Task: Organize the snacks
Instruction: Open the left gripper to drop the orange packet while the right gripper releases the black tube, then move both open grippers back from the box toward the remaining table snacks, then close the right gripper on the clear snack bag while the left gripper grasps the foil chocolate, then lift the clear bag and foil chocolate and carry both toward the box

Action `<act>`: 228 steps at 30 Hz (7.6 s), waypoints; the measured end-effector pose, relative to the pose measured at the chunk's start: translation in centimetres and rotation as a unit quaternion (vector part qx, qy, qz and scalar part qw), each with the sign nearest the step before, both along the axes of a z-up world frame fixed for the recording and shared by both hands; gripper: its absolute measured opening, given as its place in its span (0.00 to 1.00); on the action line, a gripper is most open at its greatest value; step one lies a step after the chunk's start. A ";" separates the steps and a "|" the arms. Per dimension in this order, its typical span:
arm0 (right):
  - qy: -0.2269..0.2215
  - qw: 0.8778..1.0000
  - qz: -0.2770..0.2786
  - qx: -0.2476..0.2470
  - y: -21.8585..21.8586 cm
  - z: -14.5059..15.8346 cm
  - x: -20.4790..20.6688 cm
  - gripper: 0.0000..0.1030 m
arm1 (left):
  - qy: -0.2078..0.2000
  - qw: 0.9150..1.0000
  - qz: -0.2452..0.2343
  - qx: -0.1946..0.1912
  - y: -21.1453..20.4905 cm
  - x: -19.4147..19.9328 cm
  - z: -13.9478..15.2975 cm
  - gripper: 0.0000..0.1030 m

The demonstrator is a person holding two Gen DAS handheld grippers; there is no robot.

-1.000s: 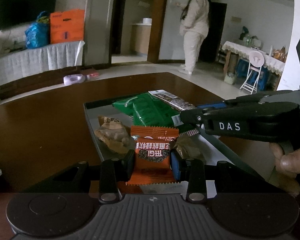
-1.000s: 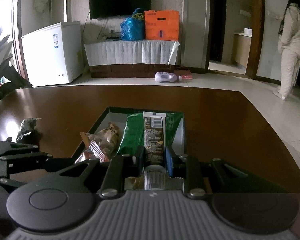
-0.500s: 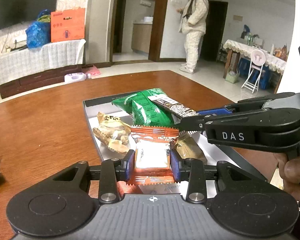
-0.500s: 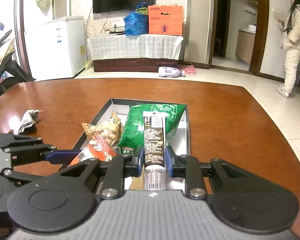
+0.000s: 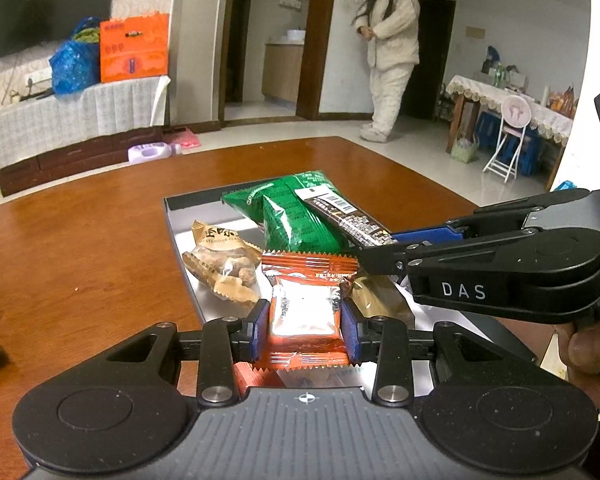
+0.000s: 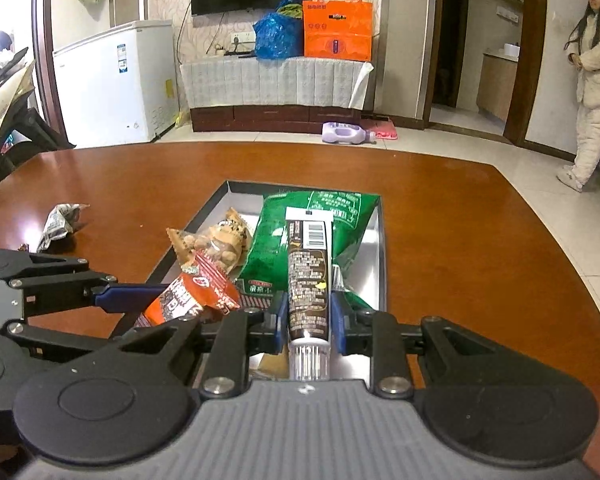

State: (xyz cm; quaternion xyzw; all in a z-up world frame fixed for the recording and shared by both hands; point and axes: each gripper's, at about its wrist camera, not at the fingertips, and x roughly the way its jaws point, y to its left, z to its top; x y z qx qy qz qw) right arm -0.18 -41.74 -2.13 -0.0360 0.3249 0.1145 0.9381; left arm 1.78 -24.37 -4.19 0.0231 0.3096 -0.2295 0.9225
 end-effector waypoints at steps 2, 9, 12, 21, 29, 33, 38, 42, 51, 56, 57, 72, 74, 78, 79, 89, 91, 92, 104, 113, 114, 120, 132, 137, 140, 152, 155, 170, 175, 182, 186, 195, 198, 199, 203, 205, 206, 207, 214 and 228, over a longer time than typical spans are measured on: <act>0.004 1.000 0.002 -0.002 0.1 -0.2 0.1 0.22 | 0.001 1.000 0.000 0.000 0.0 0.0 -0.1 0.37; 0.011 1.000 0.005 -0.005 0.3 -0.7 0.2 0.22 | 0.003 1.000 0.002 0.009 -0.3 0.3 -0.4 0.37; 0.016 1.000 0.007 -0.008 0.4 -1.0 0.3 0.22 | 0.007 1.000 -0.001 0.010 -0.5 0.4 -0.6 0.37; 0.028 0.999 0.012 -0.010 0.4 -1.3 0.5 0.22 | 0.015 1.000 -0.010 0.023 -1.1 0.9 -1.5 0.37; 0.031 0.999 0.012 -0.011 0.3 -1.3 0.7 0.22 | 0.019 0.999 -0.010 0.023 -1.2 1.1 -1.8 0.37; 0.031 0.999 0.013 -0.013 0.4 -1.3 0.8 0.22 | 0.022 1.000 -0.014 0.014 -1.2 1.1 -1.8 0.47; 0.030 0.999 0.012 -0.012 0.4 -1.3 0.9 0.23 | 0.020 1.000 -0.013 0.010 -1.1 1.1 -1.8 0.59; 0.019 1.000 0.009 -0.015 0.7 -0.9 0.9 0.41 | 0.019 1.000 -0.012 0.009 -0.9 1.0 -1.7 0.61; -0.020 1.000 0.009 0.000 1.6 1.1 0.7 0.50 | 0.008 1.000 -0.008 0.004 0.2 0.4 -0.9 0.61; -0.025 1.000 0.001 0.014 1.8 1.8 1.0 0.53 | 0.006 1.000 0.001 -0.005 1.1 0.2 -0.5 0.61; -0.025 1.000 -0.001 0.018 1.7 2.0 1.0 0.54 | 0.004 1.000 0.002 -0.006 1.3 0.2 -0.4 0.61; -0.036 0.998 0.037 0.030 6.2 3.0 1.2 0.59 | -0.010 0.999 0.043 -0.019 5.8 -0.6 1.3 0.62; -0.036 0.998 0.039 0.031 6.7 3.1 1.3 0.61 | -0.011 0.999 0.050 -0.018 6.3 -0.7 1.5 0.63; -0.035 0.998 0.045 0.035 7.5 3.2 1.5 0.61 | -0.013 0.998 0.062 -0.016 7.5 -1.0 1.7 0.64; -0.035 0.998 0.046 0.036 7.8 3.3 1.5 0.62 | -0.013 0.998 0.066 -0.014 7.8 -1.1 1.8 0.64; -0.038 0.996 0.075 0.041 11.6 3.6 1.9 0.66 | -0.008 0.995 0.098 0.003 12.0 -2.1 1.9 0.64; -0.036 0.995 0.082 0.041 12.4 3.6 2.0 0.66 | -0.008 0.995 0.103 0.006 12.9 -2.4 1.9 0.64; -0.035 0.995 0.084 0.041 12.8 3.6 2.1 0.66 | -0.009 0.994 0.106 0.007 13.3 -2.5 2.0 0.64; -0.022 0.992 0.114 0.041 18.2 2.9 2.9 0.66 | -0.010 0.987 0.156 0.021 18.7 -4.1 2.0 0.64; -0.009 0.989 0.136 0.052 23.3 1.9 4.0 0.66 | -0.002 0.978 0.208 0.030 22.6 -4.9 1.9 0.66; -0.007 0.989 0.138 0.053 23.8 1.8 4.1 0.66 | 0.000 0.977 0.212 0.031 23.0 -5.0 1.9 0.66; 0.002 0.987 0.151 0.055 26.5 0.9 5.2 0.66 | 0.009 0.973 0.227 0.031 24.4 -5.5 1.6 0.66; 0.011 0.984 0.169 0.046 30.4 -0.4 6.4 0.66 | 0.022 0.970 0.240 0.035 25.9 -5.4 0.4 0.67; 0.019 0.985 0.168 0.033 31.8 -1.4 7.3 0.66 | 0.029 0.969 0.242 0.027 26.0 -5.1 0.1 0.65; 0.024 0.985 0.171 0.026 32.3 -2.1 7.7 0.66 | 0.022 0.970 0.241 0.031 25.9 -5.0 0.0 0.65; 0.037 0.984 0.176 0.010 34.6 -4.0 9.3 0.66 | 0.032 0.968 0.248 0.035 25.6 -4.5 -1.0 0.41; 0.038 0.983 0.177 0.003 35.1 -4.5 9.5 0.66 | 0.031 0.968 0.249 0.034 25.6 -4.5 -1.1 0.40; 0.049 0.983 0.176 0.009 35.1 -6.0 10.6 0.66 | 0.035 0.968 0.245 0.042 25.7 -4.4 -1.0 0.25; 0.054 0.982 0.178 0.022 34.6 -6.1 10.4 0.63 | 0.040 0.969 0.241 0.041 25.7 -4.2 -0.8 0.24; 0.051 0.981 0.185 0.031 33.9 -5.9 9.9 0.54 | 0.046 0.970 0.237 0.035 26.1 -3.6 -0.5 0.23; 0.050 0.981 0.183 0.045 33.3 -5.3 9.6 0.46 | 0.045 0.970 0.239 0.028 26.5 -3.4 -0.5 0.23; 0.043 0.979 0.191 0.056 32.0 -4.4 8.6 0.36 | 0.037 0.970 0.240 0.028 26.2 -3.8 -0.7 0.23; 0.035 0.980 0.186 0.060 31.1 -3.9 8.4 0.36 | 0.036 0.970 0.240 0.028 26.1 -3.9 -0.8 0.23; 0.033 0.980 0.184 0.063 30.9 -3.7 8.3 0.36 | 0.036 0.970 0.240 0.026 26.1 -3.9 -0.8 0.23; 0.023 0.982 0.177 0.066 29.8 -3.0 8.0 0.36 | 0.031 0.970 0.239 0.025 26.0 -4.0 -0.7 0.23; 0.018 0.982 0.173 0.067 29.3 -2.6 8.0 0.36 | 0.029 0.970 0.239 0.026 26.0 -4.2 -0.9 0.23; 0.016 0.983 0.172 0.067 29.1 -2.4 8.0 0.36 | 0.028 0.970 0.238 0.026 26.0 -4.2 -0.9 0.23; 0.015 0.983 0.172 0.067 28.9 -2.2 7.9 0.36 | 0.028 0.971 0.237 0.026 26.0 -4.3 -0.9 0.23; 0.010 0.984 0.166 0.067 27.5 -1.2 7.7 0.36 | 0.020 0.973 0.230 0.030 25.4 -4.7 -0.5 0.23; -0.001 0.986 0.145 0.081 24.5 0.3 7.2 0.36 | 0.004 0.976 0.216 0.030 25.3 -5.5 -0.1 0.23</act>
